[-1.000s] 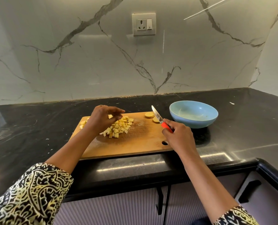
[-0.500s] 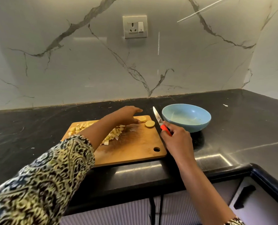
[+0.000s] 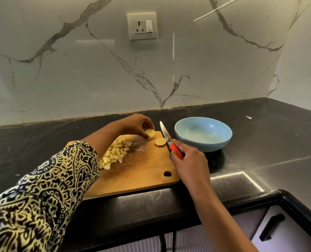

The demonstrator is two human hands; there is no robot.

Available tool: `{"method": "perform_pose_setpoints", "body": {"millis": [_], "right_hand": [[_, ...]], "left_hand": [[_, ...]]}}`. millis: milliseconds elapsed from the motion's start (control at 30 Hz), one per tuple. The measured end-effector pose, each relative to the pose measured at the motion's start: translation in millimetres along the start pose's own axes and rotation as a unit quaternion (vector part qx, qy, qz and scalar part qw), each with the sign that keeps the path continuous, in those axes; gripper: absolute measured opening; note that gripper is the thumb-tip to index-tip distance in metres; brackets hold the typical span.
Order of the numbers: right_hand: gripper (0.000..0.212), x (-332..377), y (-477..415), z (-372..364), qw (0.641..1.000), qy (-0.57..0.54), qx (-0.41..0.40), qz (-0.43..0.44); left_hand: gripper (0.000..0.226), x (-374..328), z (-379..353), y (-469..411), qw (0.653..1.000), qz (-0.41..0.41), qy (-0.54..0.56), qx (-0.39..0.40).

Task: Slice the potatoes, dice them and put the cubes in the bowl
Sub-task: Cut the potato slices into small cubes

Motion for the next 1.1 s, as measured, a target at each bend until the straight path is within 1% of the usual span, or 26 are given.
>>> {"method": "perform_pose_setpoints", "body": {"millis": [167,300,367,467,600,633,733,800,867,933,967,1033,1100], "right_hand": [[0.045,2,2,0,1.000,0.011,0.007,-0.004],[0.046,2,3,0,1.000,0.018,0.012,-0.010],[0.046,2,3,0,1.000,0.016,0.014,-0.015],[0.046,2,3,-1,1.000,0.014,0.015,-0.019],[0.046,2,4,1,1.000,0.004,0.008,-0.022],[0.045,2,4,2,1.000,0.000,0.004,-0.023],[0.044,2,4,4,1.000,-0.011,-0.002,-0.025],[0.044,2,4,4,1.000,-0.012,-0.002,-0.022],[0.044,3,4,5,1.000,-0.013,-0.003,-0.021],[0.043,2,4,5,1.000,-0.015,-0.005,-0.022],[0.043,2,5,5,1.000,-0.017,-0.006,-0.023],[0.042,2,5,5,0.999,-0.021,-0.007,-0.025],[0.042,2,6,5,0.999,-0.022,-0.008,-0.028]], "left_hand": [[0.048,0,0,5,1.000,-0.006,0.012,-0.010],[0.046,1,-5,9,0.999,-0.004,0.050,-0.003],[0.044,1,-6,11,0.996,-0.004,0.087,0.000],[0.037,2,-3,16,0.980,0.010,0.197,0.001],[0.028,3,-7,23,0.940,0.056,0.337,0.020],[0.027,4,-9,25,0.922,0.068,0.379,0.027],[0.029,7,-15,30,0.850,0.096,0.517,0.041],[0.035,8,-20,35,0.812,0.111,0.569,0.065],[0.037,10,-28,41,0.799,0.139,0.578,0.091],[0.036,13,-36,49,0.808,0.180,0.550,0.111],[0.034,16,-39,52,0.822,0.204,0.520,0.109],[0.030,23,-36,53,0.868,0.236,0.430,0.073],[0.025,24,-23,49,0.921,0.229,0.313,0.027]]}}
Point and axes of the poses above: each hand's wrist, its own y-axis away from the middle knuckle, its own z-axis out of the back of the hand, x = y × z, the point moved 10 cm from there along -y, towards the middle knuckle, and after that the axes turned 4 degrees about -y, right-handed, at the moved point
